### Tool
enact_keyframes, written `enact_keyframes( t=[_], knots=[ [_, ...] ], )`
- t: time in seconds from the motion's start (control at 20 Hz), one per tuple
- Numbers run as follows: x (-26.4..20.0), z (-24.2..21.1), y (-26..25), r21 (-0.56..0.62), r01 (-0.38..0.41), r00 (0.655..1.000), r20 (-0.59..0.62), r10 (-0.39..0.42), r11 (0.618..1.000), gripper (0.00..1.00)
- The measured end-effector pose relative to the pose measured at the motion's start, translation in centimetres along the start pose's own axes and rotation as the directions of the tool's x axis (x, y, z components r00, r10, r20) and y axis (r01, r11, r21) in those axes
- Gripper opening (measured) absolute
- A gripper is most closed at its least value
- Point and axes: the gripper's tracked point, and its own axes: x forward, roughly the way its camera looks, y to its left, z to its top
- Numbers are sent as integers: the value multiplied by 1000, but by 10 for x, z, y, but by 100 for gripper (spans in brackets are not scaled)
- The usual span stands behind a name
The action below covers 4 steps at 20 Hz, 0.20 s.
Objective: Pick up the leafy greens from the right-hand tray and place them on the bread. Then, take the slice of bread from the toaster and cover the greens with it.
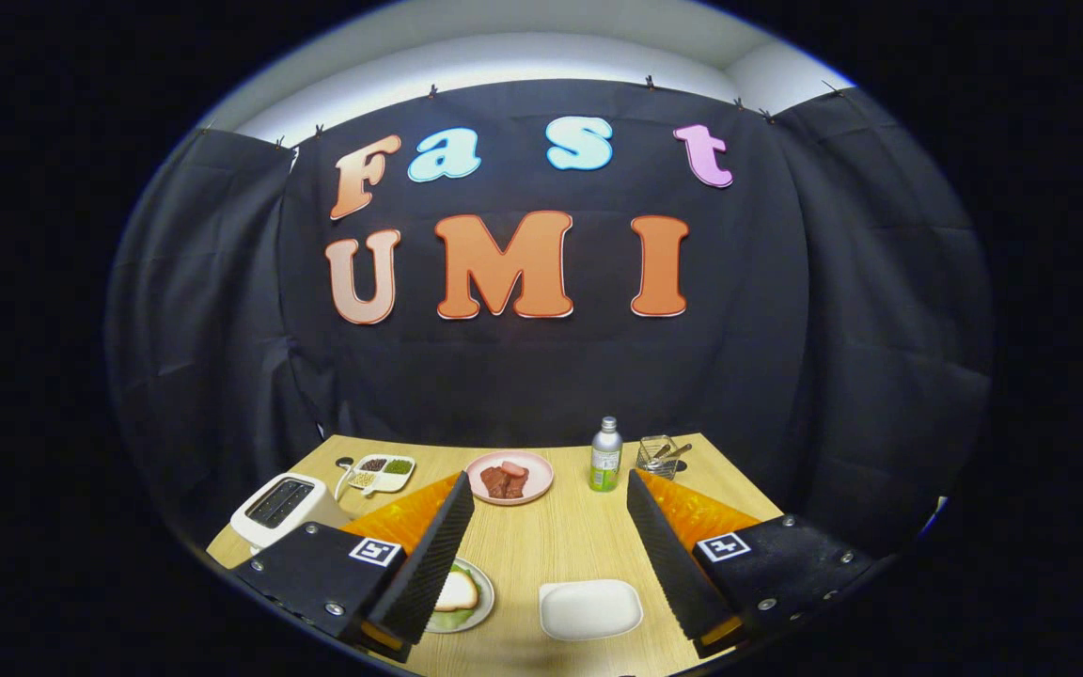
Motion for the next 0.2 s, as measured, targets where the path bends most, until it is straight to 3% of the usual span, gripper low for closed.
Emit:
enact_keyframes(
  t=[0.2],
  knots=[
    [-5, -7, -11, 28, 9, 1000, -16, -9, 1000, 98]
  ],
)
